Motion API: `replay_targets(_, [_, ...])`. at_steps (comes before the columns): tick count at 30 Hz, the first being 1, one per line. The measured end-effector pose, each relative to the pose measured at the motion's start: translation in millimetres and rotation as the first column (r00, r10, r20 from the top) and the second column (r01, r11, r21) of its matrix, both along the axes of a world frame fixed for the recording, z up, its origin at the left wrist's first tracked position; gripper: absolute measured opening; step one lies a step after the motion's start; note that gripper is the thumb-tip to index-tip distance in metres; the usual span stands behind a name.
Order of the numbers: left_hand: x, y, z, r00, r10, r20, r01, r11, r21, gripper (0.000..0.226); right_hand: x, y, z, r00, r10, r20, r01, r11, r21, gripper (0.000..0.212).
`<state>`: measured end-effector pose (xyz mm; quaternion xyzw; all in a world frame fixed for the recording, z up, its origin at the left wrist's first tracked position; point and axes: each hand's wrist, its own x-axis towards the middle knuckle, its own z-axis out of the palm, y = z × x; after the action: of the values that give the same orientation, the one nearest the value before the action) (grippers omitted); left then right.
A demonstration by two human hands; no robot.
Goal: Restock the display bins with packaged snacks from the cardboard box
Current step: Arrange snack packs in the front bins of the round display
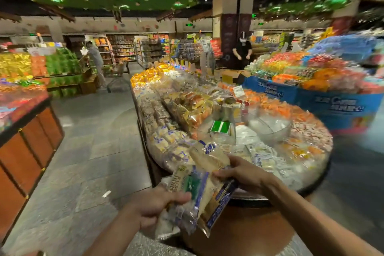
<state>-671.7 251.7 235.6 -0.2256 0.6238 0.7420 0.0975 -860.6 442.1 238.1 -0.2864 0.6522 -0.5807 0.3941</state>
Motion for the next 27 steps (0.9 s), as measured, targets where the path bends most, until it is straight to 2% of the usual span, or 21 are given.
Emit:
replay_targets(3, [-36,13,-5,0.999,-0.03,0.02,0.03,0.999,-0.013,0.044,-34,30,-7,0.992,-0.124,0.0,0.124,0.992,-0.015,0.029])
replay_targets(5, [-59,13,-8,0.997,-0.074,0.031,0.075,0.997,-0.035,0.056,-56,45,-15,0.979,-0.201,0.01,0.201,0.979,-0.009,0.033])
replay_targets(9, [-103,0,-30,0.989,-0.129,0.074,0.139,0.98,-0.144,0.037,-97,68,-51,0.965,-0.262,-0.014,0.262,0.959,0.108,0.032])
replay_targets(13, [-157,-26,-68,0.956,-0.272,0.111,0.29,0.931,-0.22,0.042,-126,76,-99,0.963,-0.269,0.027,0.257,0.941,0.22,0.039])
replay_targets(15, [-187,-40,-89,0.937,-0.316,0.15,0.343,0.913,-0.22,0.05,-139,76,-114,0.958,-0.283,0.053,0.26,0.93,0.26,0.029])
replay_targets(17, [-216,-55,-106,0.935,-0.294,0.197,0.335,0.915,-0.225,0.068,-152,72,-122,0.948,-0.302,0.095,0.26,0.914,0.312,0.024])
replay_targets(23, [-295,-79,-113,0.925,-0.329,0.191,0.364,0.911,-0.191,0.123,-198,52,-140,0.922,-0.361,0.141,0.288,0.881,0.375,0.033])
replay_targets(25, [-319,-78,-113,0.915,-0.363,0.176,0.392,0.904,-0.171,0.124,-212,51,-142,0.88,-0.444,0.169,0.358,0.854,0.377,0.055])
replay_targets(27, [-341,-75,-113,0.9,-0.399,0.176,0.426,0.89,-0.163,0.13,-226,51,-142,0.865,-0.463,0.194,0.385,0.859,0.338,0.052])
